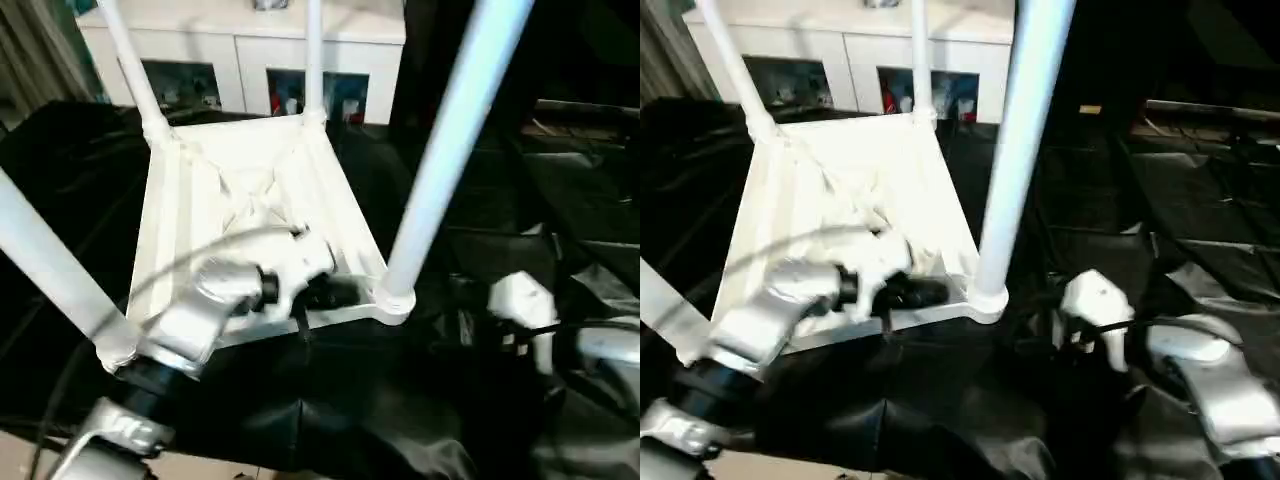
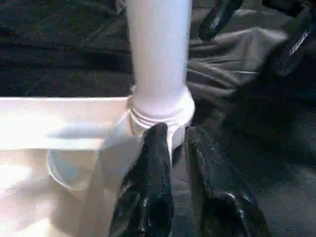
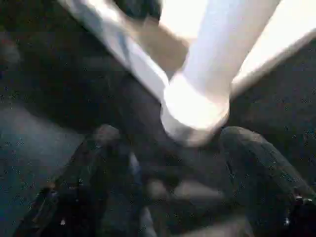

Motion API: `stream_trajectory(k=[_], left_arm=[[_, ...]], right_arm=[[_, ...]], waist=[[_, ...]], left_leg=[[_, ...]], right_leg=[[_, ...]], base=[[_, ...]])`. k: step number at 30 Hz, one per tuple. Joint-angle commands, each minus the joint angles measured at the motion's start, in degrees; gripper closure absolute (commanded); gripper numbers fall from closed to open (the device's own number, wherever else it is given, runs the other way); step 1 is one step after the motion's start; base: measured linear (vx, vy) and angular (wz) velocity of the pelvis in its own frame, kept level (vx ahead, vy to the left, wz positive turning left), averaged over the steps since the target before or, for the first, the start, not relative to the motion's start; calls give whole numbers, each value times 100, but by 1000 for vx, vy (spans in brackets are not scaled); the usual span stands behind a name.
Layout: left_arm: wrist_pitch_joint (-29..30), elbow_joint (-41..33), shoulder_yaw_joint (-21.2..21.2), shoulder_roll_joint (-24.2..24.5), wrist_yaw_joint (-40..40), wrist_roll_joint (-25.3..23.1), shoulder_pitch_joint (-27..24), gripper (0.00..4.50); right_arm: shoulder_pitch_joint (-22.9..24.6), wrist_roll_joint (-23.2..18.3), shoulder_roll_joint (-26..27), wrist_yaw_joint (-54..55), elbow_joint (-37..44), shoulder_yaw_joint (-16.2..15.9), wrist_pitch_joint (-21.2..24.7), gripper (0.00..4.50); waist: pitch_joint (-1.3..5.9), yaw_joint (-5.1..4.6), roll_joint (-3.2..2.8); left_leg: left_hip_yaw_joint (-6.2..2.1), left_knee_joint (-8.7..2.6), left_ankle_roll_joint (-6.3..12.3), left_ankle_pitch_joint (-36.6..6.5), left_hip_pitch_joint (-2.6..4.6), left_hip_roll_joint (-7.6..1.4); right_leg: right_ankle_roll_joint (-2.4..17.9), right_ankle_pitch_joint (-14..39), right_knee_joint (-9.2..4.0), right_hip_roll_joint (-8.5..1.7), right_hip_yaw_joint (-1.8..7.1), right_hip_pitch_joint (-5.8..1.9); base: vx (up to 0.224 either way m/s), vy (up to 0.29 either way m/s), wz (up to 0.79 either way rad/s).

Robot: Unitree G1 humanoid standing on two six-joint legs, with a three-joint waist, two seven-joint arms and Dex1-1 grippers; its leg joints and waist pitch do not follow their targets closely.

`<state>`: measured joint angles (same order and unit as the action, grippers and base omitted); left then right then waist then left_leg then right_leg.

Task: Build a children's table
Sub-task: Rotate leg to tighten, then rotate table base

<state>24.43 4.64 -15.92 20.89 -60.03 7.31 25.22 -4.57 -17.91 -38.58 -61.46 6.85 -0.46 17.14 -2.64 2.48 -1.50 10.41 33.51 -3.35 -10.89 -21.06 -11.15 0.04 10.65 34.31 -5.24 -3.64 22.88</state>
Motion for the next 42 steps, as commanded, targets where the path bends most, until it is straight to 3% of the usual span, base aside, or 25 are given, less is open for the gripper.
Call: stream_trajectory(k=[1, 4, 8, 11, 13, 17, 20, 21, 27, 32, 35, 36, 39, 42], left_arm=[[525, -521, 139, 191, -171, 303, -146, 343], [1027, -1043, 107, 495, -400, 490, -400, 324], [1310, -1521, -11, 866, -409, 416, -825, 294], [1353, -1552, 32, 812, -83, 259, -1021, 262], [1589, -1717, 25, 773, 315, 175, -1246, 245], [1752, -1728, -24, 748, 742, -46, -1438, 216], [1817, -1780, -65, 735, 989, -184, -1597, 192], [1818, -1790, -65, 720, 1036, -207, -1618, 177], [1637, -1736, -168, 611, 1395, -369, -1671, 136], [1505, -1727, -156, 541, 1465, -341, -1681, 100], [1231, -1754, -150, 538, 1353, -262, -1709, 87], [1009, -1810, -108, 523, 1206, -114, -1744, 63], [846, -1821, -86, 519, 1070, 8, -1740, 52], [715, -1793, -104, 531, 957, 87, -1713, 18]], right_arm=[[-15, -480, 144, 58, 392, -13, 398, 99], [-16, -619, 262, 55, 588, -189, 569, 99], [-59, -636, 452, 116, 733, -455, 713, 99], [-197, -498, 722, 328, 694, -641, 789, 99], [-448, -318, 1248, 957, 527, -770, 984, 99], [-749, 141, 1885, 1829, -37, -872, 702, 99], [-960, 157, 2561, 2655, -461, -753, 680, 99], [-989, 131, 2687, 2773, -515, -736, 673, 99], [-1327, 472, 3180, 3770, -1081, -453, 524, 99], [-1667, 556, 3257, 4475, -1650, 28, 439, 99], [-1856, 650, 3123, 4771, -2004, 230, 316, 99], [-2004, 724, 2966, 5000, -2292, 391, 257, 99], [-2140, 769, 2838, 5179, -2545, 561, 203, 99], [-2229, 822, 2777, 5278, -2710, 632, 121, 99]], waist=[[298, 32, 50], [307, 33, 15], [294, 24, 3], [300, 25, 0], [299, 11, -2], [303, -25, -15], [313, -35, -22], [307, -47, -38], [326, -45, -54], [331, -43, -52], [334, -25, -45], [326, -12, -38], [325, 33, -47], [342, 41, -48]], left_leg=[[-78, -399, 466, -1197, 4, -208], [-68, -390, 373, -1238, 57, -210], [-68, -413, 290, -1284, 38, -197], [-68, -409, 214, -1290, 37, -188], [-70, -415, 126, -1290, 32, -178], [-71, -418, -20, -1313, 45, -163], [-85, -428, -87, -1360, 46, -146], [-79, -433, -98, -1371, 51, -152], [-81, -429, -170, -1261, 53, -139], [-74, -419, -195, -1241, 55, -120], [-66, -407, -200, -1263, 61, -115], [-63, -403, -190, -1286, 63, -114], [-43, -393, -228, -1326, 92, -116], [-56, -387, -220, -1238, 51, -102]], right_leg=[[1252, 1420, -421, -262, 214, -301], [1284, 1396, -414, -238, 222, -259], [1240, 1349, -407, -224, 223, -254], [1204, 1343, -402, -223, 226, -250], [1162, 1349, -392, -218, 227, -240], [1096, 1459, -399, -222, 235, -213], [1036, 1444, -393, -207, 230, -229], [1054, 1359, -393, -209, 244, -205], [1066, 1006, -351, -200, 239, -231], [1053, 1013, -350, -195, 241, -237], [1019, 1058, -354, -191, 240, -237], [1008, 1106, -361, -195, 242, -228], [986, 1146, -359, -181, 246, -206], [968, 1016, -327, -183, 240, -241]], base=[[0, 0, 0], [0, 0, 0], [0, 0, 0], [0, 0, 0], [0, 0, 0], [0, 0, 0], [0, 0, 0], [0, 0, 0], [0, 0, 0], [0, 0, 0], [0, 0, 0], [0, 0, 0], [0, 0, 0], [0, 0, 0]])
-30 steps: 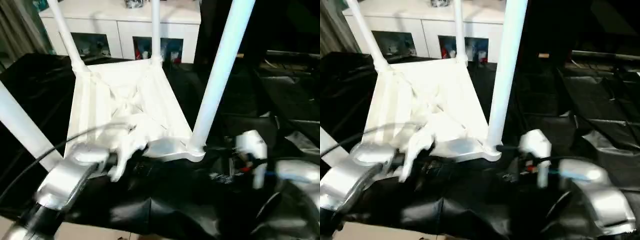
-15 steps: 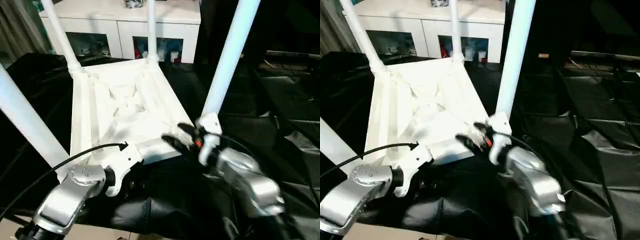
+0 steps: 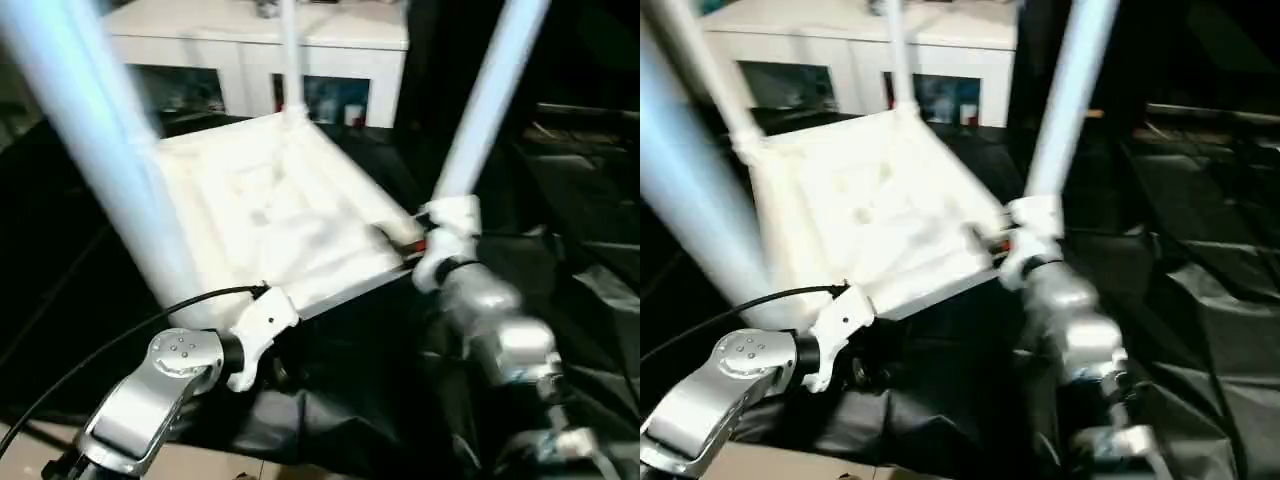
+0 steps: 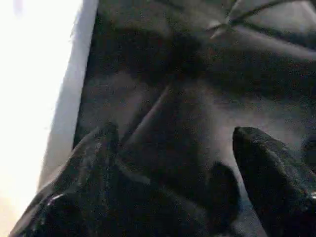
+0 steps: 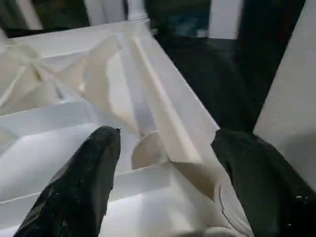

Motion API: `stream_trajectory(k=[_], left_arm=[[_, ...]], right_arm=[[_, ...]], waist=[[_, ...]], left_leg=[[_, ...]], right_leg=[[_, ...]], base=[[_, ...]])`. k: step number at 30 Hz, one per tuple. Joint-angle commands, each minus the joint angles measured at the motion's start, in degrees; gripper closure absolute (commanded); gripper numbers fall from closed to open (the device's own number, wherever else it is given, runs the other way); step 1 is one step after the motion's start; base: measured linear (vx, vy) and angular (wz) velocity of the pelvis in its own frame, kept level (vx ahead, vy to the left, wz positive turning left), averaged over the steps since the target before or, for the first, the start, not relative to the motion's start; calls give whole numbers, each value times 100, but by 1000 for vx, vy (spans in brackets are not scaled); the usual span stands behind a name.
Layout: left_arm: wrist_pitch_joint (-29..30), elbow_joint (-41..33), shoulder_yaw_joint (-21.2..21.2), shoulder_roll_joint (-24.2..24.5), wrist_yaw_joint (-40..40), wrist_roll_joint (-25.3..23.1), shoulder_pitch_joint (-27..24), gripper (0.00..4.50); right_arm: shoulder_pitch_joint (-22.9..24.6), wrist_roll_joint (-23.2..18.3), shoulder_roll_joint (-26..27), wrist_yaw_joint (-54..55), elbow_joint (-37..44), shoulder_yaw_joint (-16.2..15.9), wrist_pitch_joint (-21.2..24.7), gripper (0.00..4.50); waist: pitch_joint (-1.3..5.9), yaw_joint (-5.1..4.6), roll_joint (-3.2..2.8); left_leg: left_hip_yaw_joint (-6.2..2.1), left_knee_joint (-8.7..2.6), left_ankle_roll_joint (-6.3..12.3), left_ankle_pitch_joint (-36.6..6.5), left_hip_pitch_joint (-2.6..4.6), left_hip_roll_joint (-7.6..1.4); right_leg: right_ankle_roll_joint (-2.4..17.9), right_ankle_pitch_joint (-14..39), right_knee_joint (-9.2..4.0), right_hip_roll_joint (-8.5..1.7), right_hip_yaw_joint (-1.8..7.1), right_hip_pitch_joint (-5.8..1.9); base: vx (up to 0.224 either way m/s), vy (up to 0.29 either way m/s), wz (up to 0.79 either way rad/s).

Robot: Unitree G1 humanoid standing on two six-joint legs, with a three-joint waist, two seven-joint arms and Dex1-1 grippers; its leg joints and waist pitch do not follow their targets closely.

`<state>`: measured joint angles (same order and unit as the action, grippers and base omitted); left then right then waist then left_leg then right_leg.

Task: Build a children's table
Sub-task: Rotate table base

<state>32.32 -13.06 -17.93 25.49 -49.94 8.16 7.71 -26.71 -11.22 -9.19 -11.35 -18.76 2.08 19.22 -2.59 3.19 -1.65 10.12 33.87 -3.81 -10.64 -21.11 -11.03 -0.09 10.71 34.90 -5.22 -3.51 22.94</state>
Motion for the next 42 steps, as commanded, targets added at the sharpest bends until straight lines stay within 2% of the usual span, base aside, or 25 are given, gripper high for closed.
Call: stream_trajectory(k=[1, 2, 3, 4, 8, 10, 11, 13, 15, 17, 20, 22, 27, 32, 34, 36, 40, 42], left_arm=[[-98, -22, 90, 77, -99, 33, 47, 9], [-120, -24, 80, 85, -146, 60, 56, 9], [-149, -22, 69, 103, -227, 107, 78, 4], [-149, -20, 70, 105, -234, 111, 81, 4], [-280, -19, 87, 206, -500, 270, 146, 4], [-204, -98, 152, 277, -782, 551, 176, 4], [-50, -186, 202, 347, -1026, 815, 205, 4], [54, -252, 215, 396, -1159, 947, 222, 4], [683, -585, 273, 540, -1585, 1581, 277, 4], [921, -748, 197, 760, -1799, 1740, 251, 4], [995, -823, 123, 976, -1945, 1753, 209, 4], [820, -795, 131, 1143, -2002, 1649, 138, 4], [555, -809, 288, 1260, -1941, 1574, 34, 4], [758, -1150, 715, 1740, -2141, 1941, -298, 4], [787, -1163, 819, 1848, -2190, 1993, -403, 4], [687, -995, 1107, 2103, -2281, 2028, -650, 4], [513, -801, 1308, 2245, -2361, 2012, -842, 4], [303, -519, 1699, 2245, -2264, 1973, -937, 4]], right_arm=[[-36, 158, -172, 287, -187, 397, -103, 99], [-53, 163, -182, 302, -222, 414, -117, 99], [-87, 173, -200, 324, -289, 438, -144, 99], [-91, 174, -201, 326, -295, 439, -146, 99], [-192, 210, -308, 507, -519, 489, -241, 99], [-258, 217, -328, 521, -634, 521, -283, 99], [-300, 213, -338, 512, -703, 512, -323, 99], [-314, 212, -342, 498, -723, 499, -332, 99], [-365, 258, -323, 449, -813, 405, -394, 99], [-394, 271, -322, 444, -870, 367, -432, 99], [-429, 288, -337, 442, -930, 335, -469, 99], [-533, 323, -380, 453, -1109, 316, -535, 99], [-730, 383, -418, 448, -1403, 333, -641, 99], [-857, 454, -453, 406, -1568, 305, -764, 99], [-856, 470, -479, 394, -1597, 300, -794, 99], [-850, 509, -561, 371, -1709, 312, -869, 99], [-867, 513, -614, 343, -1805, 331, -928, 99], [-813, 490, -659, 116, -1731, 280, -934, 99]], waist=[[337, -34, -23], [340, -29, -26], [344, -22, -66], [345, -34, -43], [340, -33, -59], [337, -10, -63], [339, -5, -60], [343, -8, -65], [351, -20, -63], [346, -41, -53], [339, -70, -54], [329, -77, -48], [329, -99, -46], [344, -130, -40], [335, -128, -44], [325, -132, -55], [310, -120, -71], [312, -117, -52]], left_leg=[[-19, -416, -161, -1237, 58, -114], [-19, -411, -156, -1218, 61, -112], [-20, -409, -155, -1217, 70, -113], [-17, -408, -149, -1203, 65, -114], [-17, -411, -180, -1301, 78, -109], [1, -405, -210, -1434, 121, -110], [-1, -405, -217, -1422, 117, -106], [-9, -409, -226, -1325, 93, -107], [-4, -404, -237, -1214, 79, -99], [-5, -400, -188, -1195, 72, -90], [0, -396, -128, -1229, 74, -83], [-2, -401, -153, -1350, 88, -94], [-3, -399, -186, -1383, 88, -97], [-4, -383, -127, -1169, 52, -86], [8, -377, -91, -1200, 75, -89], [5, -388, -111, -1317, 77, -92], [11, -395, -135, -1538, 110, -90], [-1, -402, -152, -1565, 91, -91]], right_leg=[[981, 950, -387, -182, 231, -243], [990, 935, -384, -186, 231, -242], [1017, 905, -376, -184, 229, -237], [1042, 844, -373, -175, 227, -245], [1093, 887, -369, -167, 220, -241], [1087, 1025, -386, -167, 229, -208], [1089, 1013, -379, -167, 229, -217], [1112, 847, -342, -158, 221, -236], [1161, 695, -307, -156, 220, -254], [1197, 661, -312, -150, 216, -260], [1194, 793, -328, -149, 216, -258], [1125, 1119, -363, -159, 219, -248], [1121, 1124, -353, -154, 224, -241], [1202, 834, -307, -152, 217, -266], [1215, 897, -323, -140, 220, -244], [1201, 1025, -326, -139, 217, -236], [1161, 1289, -363, -133, 222, -201], [1134, 1272, -356, -133, 226, -216]], base=[[0, 0, 0], [0, 0, 0], [0, 0, 0], [0, 0, 0], [0, 0, 0], [0, 0, 0], [0, 0, 0], [0, 0, 0], [0, 0, 0], [0, 0, 0], [0, 0, 0], [0, 0, 0], [0, 0, 0], [0, 0, 0], [0, 0, 0], [0, 0, 0], [0, 0, 0], [0, 0, 0]])
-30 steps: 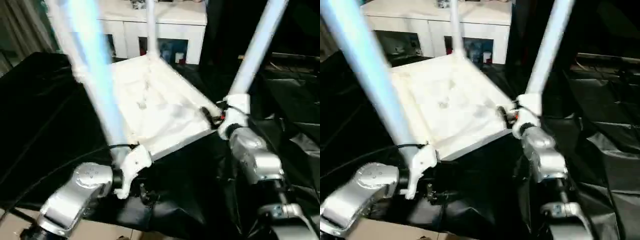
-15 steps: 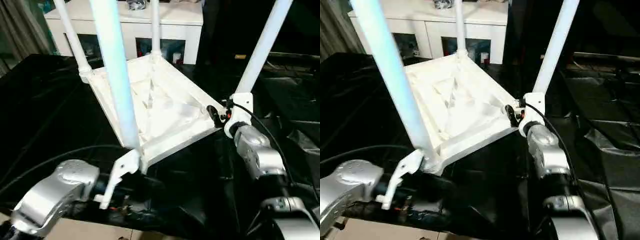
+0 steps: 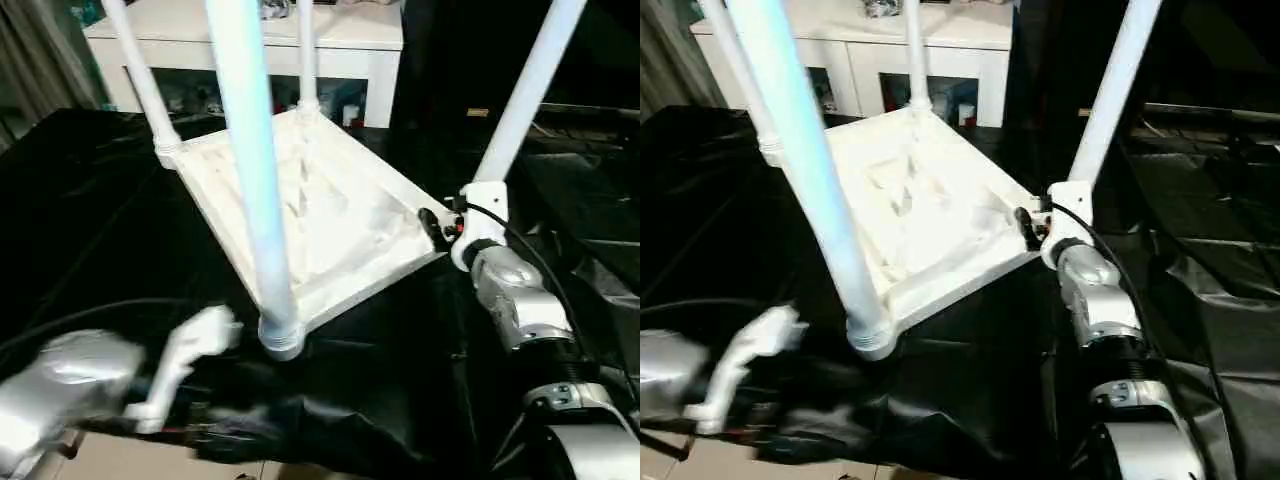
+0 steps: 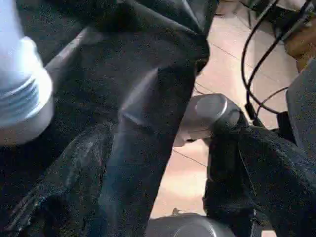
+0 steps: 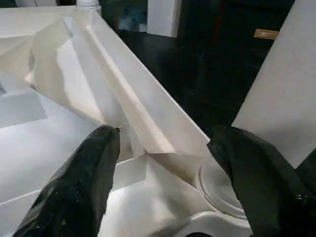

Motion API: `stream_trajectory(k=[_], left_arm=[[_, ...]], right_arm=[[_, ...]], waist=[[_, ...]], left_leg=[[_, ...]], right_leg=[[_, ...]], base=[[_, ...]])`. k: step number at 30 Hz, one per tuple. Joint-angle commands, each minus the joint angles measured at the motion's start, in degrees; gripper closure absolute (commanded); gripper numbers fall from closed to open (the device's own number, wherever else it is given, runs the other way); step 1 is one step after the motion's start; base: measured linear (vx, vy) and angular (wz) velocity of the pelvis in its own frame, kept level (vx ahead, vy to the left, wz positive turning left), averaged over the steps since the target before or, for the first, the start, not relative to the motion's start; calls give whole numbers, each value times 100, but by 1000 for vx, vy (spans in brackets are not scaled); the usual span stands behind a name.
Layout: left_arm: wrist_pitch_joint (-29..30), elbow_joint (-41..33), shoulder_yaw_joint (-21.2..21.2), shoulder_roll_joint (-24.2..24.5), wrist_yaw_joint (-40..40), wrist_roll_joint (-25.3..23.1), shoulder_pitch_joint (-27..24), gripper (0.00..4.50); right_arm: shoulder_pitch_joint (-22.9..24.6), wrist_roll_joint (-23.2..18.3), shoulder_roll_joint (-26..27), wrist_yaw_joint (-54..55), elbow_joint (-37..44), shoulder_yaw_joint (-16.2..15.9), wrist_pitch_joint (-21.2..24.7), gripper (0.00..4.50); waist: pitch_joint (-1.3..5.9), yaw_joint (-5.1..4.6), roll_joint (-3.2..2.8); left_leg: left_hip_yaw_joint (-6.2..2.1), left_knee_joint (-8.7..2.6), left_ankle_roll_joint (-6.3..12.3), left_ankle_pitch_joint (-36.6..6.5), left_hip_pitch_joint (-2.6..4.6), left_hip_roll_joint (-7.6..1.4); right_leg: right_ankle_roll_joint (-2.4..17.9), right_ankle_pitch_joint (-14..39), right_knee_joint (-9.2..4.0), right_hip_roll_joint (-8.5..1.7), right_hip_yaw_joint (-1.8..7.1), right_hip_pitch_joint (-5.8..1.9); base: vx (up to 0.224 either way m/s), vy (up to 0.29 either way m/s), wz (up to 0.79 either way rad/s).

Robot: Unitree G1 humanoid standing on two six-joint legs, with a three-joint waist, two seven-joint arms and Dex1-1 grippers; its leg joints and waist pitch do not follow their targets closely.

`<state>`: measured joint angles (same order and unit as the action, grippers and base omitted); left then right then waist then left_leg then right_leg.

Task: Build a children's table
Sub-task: Rotate table base

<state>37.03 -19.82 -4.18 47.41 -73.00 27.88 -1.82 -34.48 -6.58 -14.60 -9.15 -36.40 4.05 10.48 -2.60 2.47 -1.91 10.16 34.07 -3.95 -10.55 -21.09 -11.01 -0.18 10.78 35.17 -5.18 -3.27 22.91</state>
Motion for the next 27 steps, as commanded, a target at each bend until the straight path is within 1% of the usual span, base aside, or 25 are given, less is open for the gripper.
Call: stream_trajectory(k=[1, 2, 3, 4, 5, 6, 7, 8, 9, 10, 11, 12, 13, 14, 15, 16, 17, 18, 19, 21, 22, 24, 25, 26, 27], left_arm=[[-220, 245, 445, 39, 102, 1, 10, 4], [-280, 377, 605, 4, 183, 39, 39, 4], [-365, 563, 794, -120, 314, 111, 146, 4], [-426, 696, 926, -211, 405, 161, 224, 4], [-621, 1015, 1191, -390, 608, 217, 433, 4], [-637, 1131, 1320, -472, 661, 321, 523, 4], [-639, 1162, 1358, -495, 674, 355, 549, 4], [-620, 1174, 1407, -542, 684, 449, 579, 4], [-599, 1172, 1440, -580, 680, 531, 603, 4], [-584, 1120, 1427, -620, 657, 597, 626, 4], [-568, 1058, 1393, -673, 637, 664, 654, 4], [-509, 974, 1351, -753, 626, 768, 696, 4], [-473, 913, 1314, -840, 614, 847, 748, 4], [-366, 821, 1250, -933, 590, 980, 823, 4], [-293, 766, 1209, -991, 571, 1065, 873, 4], [-274, 749, 1141, -1053, 555, 1094, 940, 4], [-261, 741, 1051, -1126, 543, 1110, 1022, 4], [-266, 749, 1022, -1149, 543, 1103, 1052, 4], [-316, 784, 937, -1219, 547, 1085, 1136, 4], [-394, 851, 805, -1332, 577, 1067, 1282, 4], [-420, 863, 757, -1380, 597, 1053, 1330, 4], [-382, 871, 685, -1457, 637, 1068, 1408, 4], [-518, 980, 600, -1584, 791, 863, 1510, 4], [-591, 1066, 565, -1655, 858, 769, 1564, 4], [-642, 1133, 542, -1705, 899, 707, 1604, 4]], right_arm=[[-8, 22, -127, -185, 77, 59, -51, 99], [52, 18, -131, -306, 158, 12, -45, 99], [173, -11, -129, -505, 324, -74, 6, 99], [260, -33, -127, -647, 444, -136, 43, 99], [582, -16, -138, -898, 828, -361, 173, 99], [806, 34, -150, -965, 1033, -501, 242, 99], [872, 49, -153, -983, 1091, -542, 262, 99], [984, 89, -159, -958, 1149, -596, 288, 99], [1074, 123, -164, -925, 1192, -635, 320, 99], [1184, 164, -184, -883, 1251, -678, 415, 99], [1279, 220, -216, -854, 1295, -722, 506, 99], [1372, 294, -272, -862, 1351, -788, 566, 99], [1451, 373, -321, -881, 1418, -821, 617, 99], [1520, 440, -373, -842, 1487, -793, 669, 99], [1562, 480, -403, -811, 1534, -764, 705, 99], [1600, 517, -436, -730, 1582, -705, 754, 99], [1640, 556, -472, -616, 1627, -628, 810, 99], [1649, 565, -484, -579, 1639, -605, 828, 99], [1676, 593, -523, -469, 1643, -559, 867, 99], [1715, 653, -568, -223, 1628, -475, 898, 99], [1738, 674, -568, -108, 1658, -419, 895, 99], [1785, 687, -540, 88, 1749, -287, 902, 99], [1839, 648, -501, 149, 1846, -180, 935, 99], [1883, 617, -470, 187, 1934, -120, 961, 99], [1913, 594, -445, 220, 1999, -76, 979, 99]], waist=[[319, -48, -33], [321, -54, -32], [320, -56, -6], [323, -48, -21], [325, -45, -24], [331, -22, 1], [338, -15, -16], [352, -23, -24], [346, -38, 6], [345, -49, -2], [333, -57, 16], [323, -47, 4], [311, -48, -8], [307, -44, -9], [315, -22, -12], [317, -6, -20], [307, -12, -8], [313, 17, -16], [307, 12, 10], [319, 23, 23], [326, 22, 46], [338, 37, 45], [343, 27, 48], [341, 23, 62], [335, 18, 64]], left_leg=[[-5, -419, -125, -1570, 90, -86], [-7, -419, -123, -1557, 89, -89], [-11, -421, -103, -1526, 82, -91], [-2, -410, -72, -1473, 86, -86], [-5, -412, -56, -1454, 86, -87], [-1, -404, -19, -1352, 79, -89], [-18, -412, -16, -1272, 69, -86], [-23, -411, -4, -1230, 74, -97], [-20, -419, -15, -1253, 61, -93], [-21, -423, -9, -1333, 57, -95], [-18, -426, -13, -1363, 59, -98], [-11, -428, -23, -1478, 88, -102], [-9, -438, -51, -1560, 86, -108], [-9, -440, -75, -1607, 97, -112], [-5, -436, -107, -1654, 123, -117], [-5, -434, -121, -1699, 139, -112], [-8, -449, -126, -1703, 122, -111], [-8, -445, -153, -1720, 143, -110], [-13, -451, -165, -1708, 121, -104], [-16, -441, -178, -1616, 103, -92], [-11, -432, -174, -1549, 94, -84], [-1, -418, -158, -1415, 98, -79], [-11, -422, -143, -1341, 68, -79], [-9, -421, -129, -1339, 70, -84], [-5, -415, -100, -1324, 66, -76]], right_leg=[[1143, 1219, -380, -133, 203, -215], [1150, 1191, -376, -136, 204, -222], [1159, 1165, -378, -140, 204, -229], [1170, 1070, -369, -132, 209, -231], [1186, 1037, -372, -136, 209, -235], [1182, 909, -372, -140, 218, -252], [1187, 840, -352, -141, 210, -272], [1228, 736, -345, -148, 206, -260], [1259, 777, -348, -146, 204, -270], [1265, 891, -356, -164, 212, -272], [1248, 981, -364, -155, 213, -266], [1237, 1200, -385, -163, 219, -239], [1202, 1350, -405, -161, 225, -237], [1178, 1420, -410, -161, 226, -227], [1152, 1445, -417, -158, 232, -212], [1147, 1441, -416, -151, 235, -197], [1124, 1452, -423, -140, 234, -207], [1095, 1442, -424, -139, 237, -196], [1065, 1437, -425, -134, 242, -212], [1022, 1400, -418, -141, 251, -231], [992, 1378, -420, -136, 259, -233], [973, 1261, -414, -136, 272, -224], [966, 1167, -397, -133, 265, -250], [954, 1152, -407, -130, 265, -247], [921, 1162, -413, -130, 269, -251]], base=[[0, 0, 0], [0, 0, 0], [0, 0, 0], [0, 0, 0], [0, 0, 0], [0, 0, 0], [0, 0, 0], [0, 0, 0], [0, 0, 0], [0, 0, 0], [0, 0, 0], [0, 0, 0], [0, 0, 0], [0, 0, 0], [0, 0, 0], [0, 0, 0], [0, 0, 0], [0, 0, 0], [0, 0, 0], [0, 0, 0], [0, 0, 0], [0, 0, 0], [0, 0, 0], [0, 0, 0], [0, 0, 0]])
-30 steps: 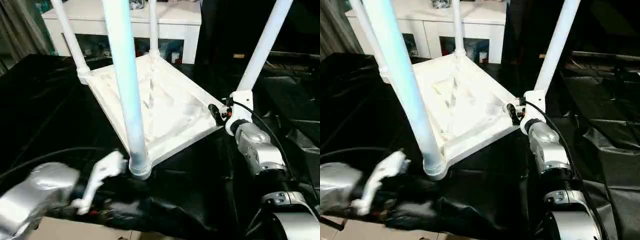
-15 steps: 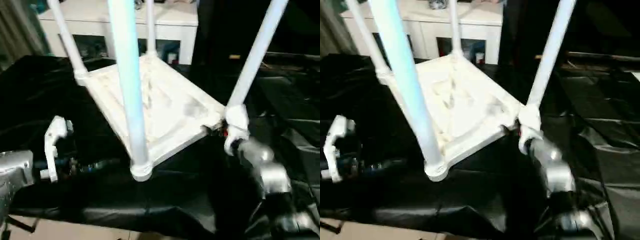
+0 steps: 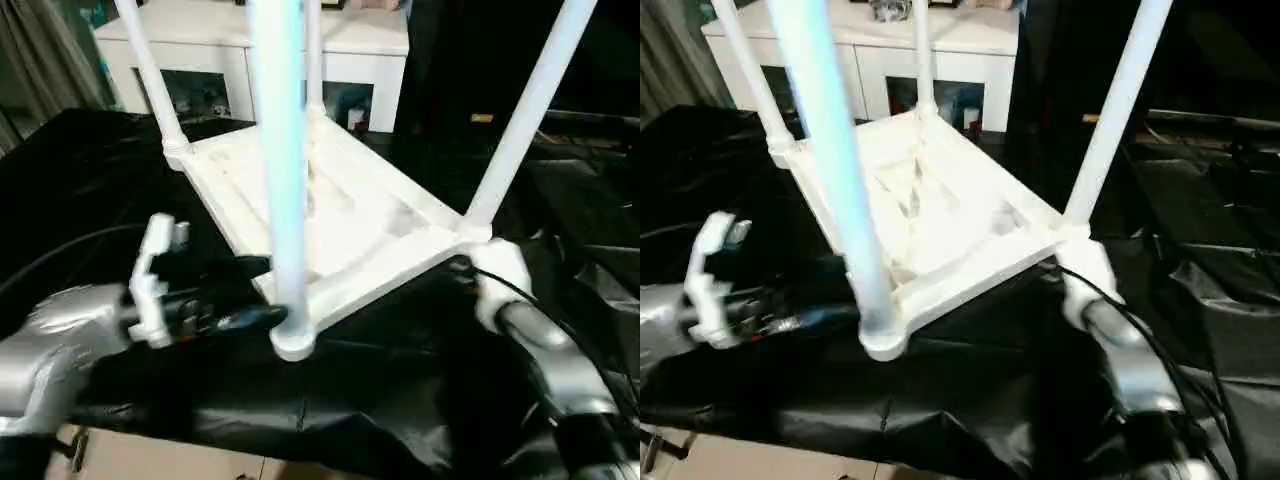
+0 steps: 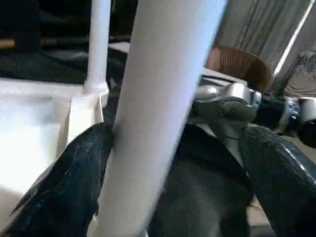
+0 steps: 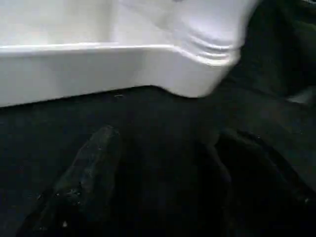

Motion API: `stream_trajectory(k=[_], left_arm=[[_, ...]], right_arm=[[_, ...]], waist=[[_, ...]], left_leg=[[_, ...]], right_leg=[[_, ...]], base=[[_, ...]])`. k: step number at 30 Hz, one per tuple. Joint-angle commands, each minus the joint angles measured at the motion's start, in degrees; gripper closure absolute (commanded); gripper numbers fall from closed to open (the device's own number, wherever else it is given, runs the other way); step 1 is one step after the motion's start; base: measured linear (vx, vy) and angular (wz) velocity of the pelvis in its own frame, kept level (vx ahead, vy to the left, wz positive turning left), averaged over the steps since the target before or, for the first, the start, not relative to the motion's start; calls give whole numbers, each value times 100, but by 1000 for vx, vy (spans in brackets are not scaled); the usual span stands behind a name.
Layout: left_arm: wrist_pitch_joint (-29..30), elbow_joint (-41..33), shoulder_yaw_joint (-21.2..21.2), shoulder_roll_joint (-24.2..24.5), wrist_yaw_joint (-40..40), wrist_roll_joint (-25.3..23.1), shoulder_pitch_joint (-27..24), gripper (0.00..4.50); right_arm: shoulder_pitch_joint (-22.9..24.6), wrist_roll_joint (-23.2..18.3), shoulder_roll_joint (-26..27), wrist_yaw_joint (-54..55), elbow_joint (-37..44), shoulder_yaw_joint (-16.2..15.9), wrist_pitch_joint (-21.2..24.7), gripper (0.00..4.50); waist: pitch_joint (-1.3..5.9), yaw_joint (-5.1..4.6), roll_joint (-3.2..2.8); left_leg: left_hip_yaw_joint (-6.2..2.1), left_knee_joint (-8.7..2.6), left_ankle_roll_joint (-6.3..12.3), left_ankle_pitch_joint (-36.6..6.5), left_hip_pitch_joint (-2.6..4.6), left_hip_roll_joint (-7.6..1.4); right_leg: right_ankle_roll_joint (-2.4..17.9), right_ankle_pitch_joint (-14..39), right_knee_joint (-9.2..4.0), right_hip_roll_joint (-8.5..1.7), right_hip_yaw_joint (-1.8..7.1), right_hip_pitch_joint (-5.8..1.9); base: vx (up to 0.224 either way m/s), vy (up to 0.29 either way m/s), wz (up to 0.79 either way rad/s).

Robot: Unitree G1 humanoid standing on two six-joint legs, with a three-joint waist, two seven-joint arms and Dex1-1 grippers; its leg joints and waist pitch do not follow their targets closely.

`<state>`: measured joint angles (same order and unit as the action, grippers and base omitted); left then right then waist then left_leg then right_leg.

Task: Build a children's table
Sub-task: Rotate table base

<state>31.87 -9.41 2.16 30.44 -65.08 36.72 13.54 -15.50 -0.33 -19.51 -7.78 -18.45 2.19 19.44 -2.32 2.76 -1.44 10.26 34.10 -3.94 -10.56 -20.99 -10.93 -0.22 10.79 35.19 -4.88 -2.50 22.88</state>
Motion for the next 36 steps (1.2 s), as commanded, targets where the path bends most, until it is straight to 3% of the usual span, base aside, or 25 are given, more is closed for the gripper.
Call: stream_trajectory(k=[1, 4, 9, 12, 18, 19, 23, 28, 29, 36], left_arm=[[-335, 282, -173, -95, 243, -417, 175, 4], [-410, 383, -235, -213, 312, -471, 292, 4], [-515, 433, -435, -476, 397, -532, 555, 4], [-351, 303, -848, -810, 293, -439, 853, 4], [-454, 316, -1305, -1251, 286, -529, 1047, 4], [-515, 349, -1489, -1423, 290, -607, 1097, 4], [-578, 479, -1704, -1682, 339, -697, 1203, 4], [-1003, 1057, -2022, -2229, 641, -1133, 1478, 4], [-1095, 1148, -2042, -2286, 716, -1222, 1516, 4], [-1721, 2065, -1962, -2497, 1594, -2067, 1898, 4]], right_arm=[[124, -68, 88, 75, 415, 146, 244, 99], [236, -52, 120, -8, 498, 39, 340, 99], [106, 5, 200, -148, 85, -287, 120, 99], [-369, -13, 543, -427, -516, -450, -304, 99], [-847, 73, 896, -613, -1110, -652, -581, 99], [-969, 53, 1013, -751, -1230, -767, -667, 99], [-1087, 52, 1123, -912, -1310, -939, -758, 99], [-1217, 42, 1223, -1249, -1543, -1011, -1065, 99], [-1217, 41, 1223, -1265, -1556, -1009, -1088, 99], [-1255, 255, 1098, -951, -1764, -899, -1219, 99]], waist=[[310, -19, -6], [316, -46, -4], [306, -87, -16], [311, -107, -37], [343, -88, -15], [357, -99, 13], [338, -107, 31], [329, -186, 25], [335, -186, 14], [343, -196, 13]], left_leg=[[-19, -416, -91, -1318, 49, -84], [-29, -418, -105, -1281, 33, -88], [-30, -414, -125, -1478, 45, -95], [-36, -407, -136, -1538, 54, -99], [-21, -378, -55, -1103, 35, -104], [-19, -367, 16, -973, 13, -99], [-16, -366, 58, -1005, 2, -101], [-13, -361, 75, -1184, 10, -111], [-27, -363, 93, -1107, -14, -107], [-24, -349, 149, -1187, 4, -104]], right_leg=[[907, 1180, -416, -168, 192, -255], [857, 1206, -428, -170, 189, -271], [1011, 1325, -441, -172, 183, -254], [1081, 1396, -434, -185, 186, -240], [1272, 645, -369, -164, 197, -282], [1327, 460, -352, -175, 193, -310], [1303, 659, -376, -189, 195, -326], [1293, 906, -433, -184, 195, -310], [1320, 792, -411, -190, 192, -340], [1322, 891, -447, -185, 185, -324]], base=[[0, 0, 0], [0, 0, 0], [0, 0, 0], [0, 0, 0], [0, 0, 0], [0, 0, 0], [0, 0, 0], [0, 0, 0], [0, 0, 0], [0, 0, 0]])
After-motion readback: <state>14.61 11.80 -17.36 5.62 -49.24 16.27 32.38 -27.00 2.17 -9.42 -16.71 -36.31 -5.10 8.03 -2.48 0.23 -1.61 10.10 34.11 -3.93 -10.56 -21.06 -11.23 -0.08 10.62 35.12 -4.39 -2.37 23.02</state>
